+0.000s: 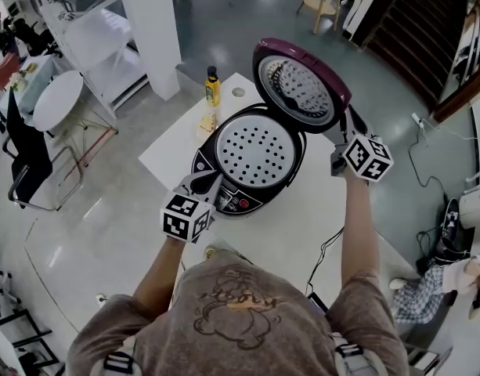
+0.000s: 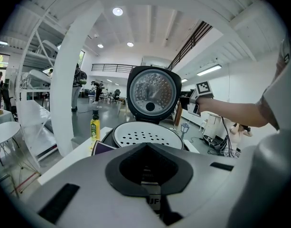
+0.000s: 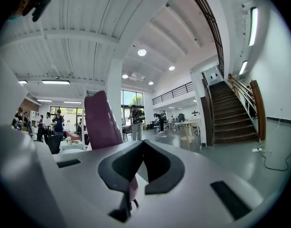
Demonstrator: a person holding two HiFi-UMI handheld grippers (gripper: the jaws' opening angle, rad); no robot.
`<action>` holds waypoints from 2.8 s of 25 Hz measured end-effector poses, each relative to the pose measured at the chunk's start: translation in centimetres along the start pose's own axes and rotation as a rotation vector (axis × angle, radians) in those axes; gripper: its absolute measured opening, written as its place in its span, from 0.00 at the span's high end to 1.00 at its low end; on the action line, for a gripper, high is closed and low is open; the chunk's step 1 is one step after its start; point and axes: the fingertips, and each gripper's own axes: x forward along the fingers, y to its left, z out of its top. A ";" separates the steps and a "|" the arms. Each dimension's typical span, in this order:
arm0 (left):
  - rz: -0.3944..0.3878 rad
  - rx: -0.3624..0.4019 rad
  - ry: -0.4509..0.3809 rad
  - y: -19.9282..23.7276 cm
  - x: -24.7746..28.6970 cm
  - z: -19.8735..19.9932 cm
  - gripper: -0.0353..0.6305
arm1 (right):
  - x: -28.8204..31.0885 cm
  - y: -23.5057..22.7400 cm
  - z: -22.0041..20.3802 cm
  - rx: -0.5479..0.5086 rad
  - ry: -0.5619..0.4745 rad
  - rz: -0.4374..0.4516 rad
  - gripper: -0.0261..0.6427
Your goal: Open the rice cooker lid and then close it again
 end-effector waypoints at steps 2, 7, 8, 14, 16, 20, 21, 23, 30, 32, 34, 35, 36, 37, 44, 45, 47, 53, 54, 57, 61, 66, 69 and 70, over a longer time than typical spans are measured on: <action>-0.002 -0.001 0.001 0.0 0.0 0.0 0.92 | 0.0 -0.2 -0.1 0.010 0.000 -0.004 0.96; -0.004 -0.004 0.002 0.0 -0.1 0.0 0.92 | 0.1 -0.3 -0.5 0.002 0.015 0.003 0.96; -0.004 -0.004 0.002 0.0 -0.1 -0.1 0.92 | 0.1 -0.3 -0.5 0.002 0.016 0.004 0.96; -0.013 -0.008 0.002 0.1 0.0 -0.1 0.92 | -0.6 -0.1 0.1 0.005 -0.007 0.019 0.96; -0.013 -0.009 0.003 0.1 0.0 -0.2 0.92 | -1.2 0.1 0.6 0.015 -0.029 0.031 0.96; -0.012 -0.005 0.004 0.0 -0.1 -0.1 0.92 | -2.9 0.2 1.7 0.025 -0.070 0.047 0.96; -0.012 -0.005 0.004 0.0 -0.1 -0.1 0.92 | -3.3 0.3 1.9 0.025 -0.075 0.052 0.96; -0.013 -0.006 0.004 0.1 -0.1 -0.1 0.92 | -4.0 0.4 2.3 0.025 -0.084 0.064 0.96; -0.013 -0.002 0.004 0.1 0.0 -0.1 0.92 | -6.3 0.9 3.5 0.042 -0.121 0.099 0.92; -0.013 -0.003 0.004 0.1 0.0 -0.2 0.92 | -6.6 1.5 3.7 0.029 -0.116 0.126 0.87; -0.014 -0.002 0.004 0.0 0.0 -0.2 0.92 | -6.8 2.4 3.7 0.019 -0.104 0.165 0.81; -0.013 -0.001 0.005 0.0 -0.1 -0.2 0.92 | -6.9 2.8 3.6 0.015 -0.099 0.183 0.77; -0.013 0.000 0.005 0.0 -0.1 -0.2 0.92 | -7.0 3.1 3.5 0.007 -0.095 0.197 0.74; -0.013 0.001 0.005 0.0 0.0 -0.2 0.92 | -7.0 3.5 3.5 -0.004 -0.091 0.208 0.70; -0.008 0.007 0.001 0.0 0.0 -0.1 0.92 | -6.7 4.8 3.6 -0.042 -0.086 0.263 0.49; -0.007 0.008 0.001 0.0 0.0 -0.1 0.92 | -6.7 4.9 3.6 -0.040 -0.086 0.270 0.45; -0.005 0.010 0.001 0.0 0.0 -0.2 0.92 | -6.4 5.2 3.5 -0.044 -0.082 0.285 0.36; -0.003 0.013 -0.001 -0.1 0.0 -0.2 0.92 | -5.0 6.2 2.6 -0.053 -0.041 0.329 0.26; -0.003 0.013 -0.001 -0.1 0.0 -0.1 0.92 | -4.8 6.2 2.7 -0.051 -0.040 0.332 0.25; 0.001 0.018 -0.003 -0.1 -0.1 -0.2 0.92 | -4.0 6.3 2.9 -0.055 -0.042 0.332 0.25; 0.005 0.022 -0.004 -0.1 0.0 -0.2 0.92 | -3.0 6.5 3.1 -0.057 -0.039 0.341 0.26; 0.009 0.023 -0.005 -0.3 -0.3 0.0 0.92 | -2.5 7.5 3.0 -0.056 -0.033 0.357 0.26; 0.013 0.026 -0.007 -0.2 -0.3 0.1 0.92 | -2.3 8.3 3.0 -0.072 -0.026 0.368 0.26; 0.013 0.026 -0.008 -0.2 -0.3 0.1 0.92 | -2.2 8.4 2.9 -0.077 -0.025 0.371 0.26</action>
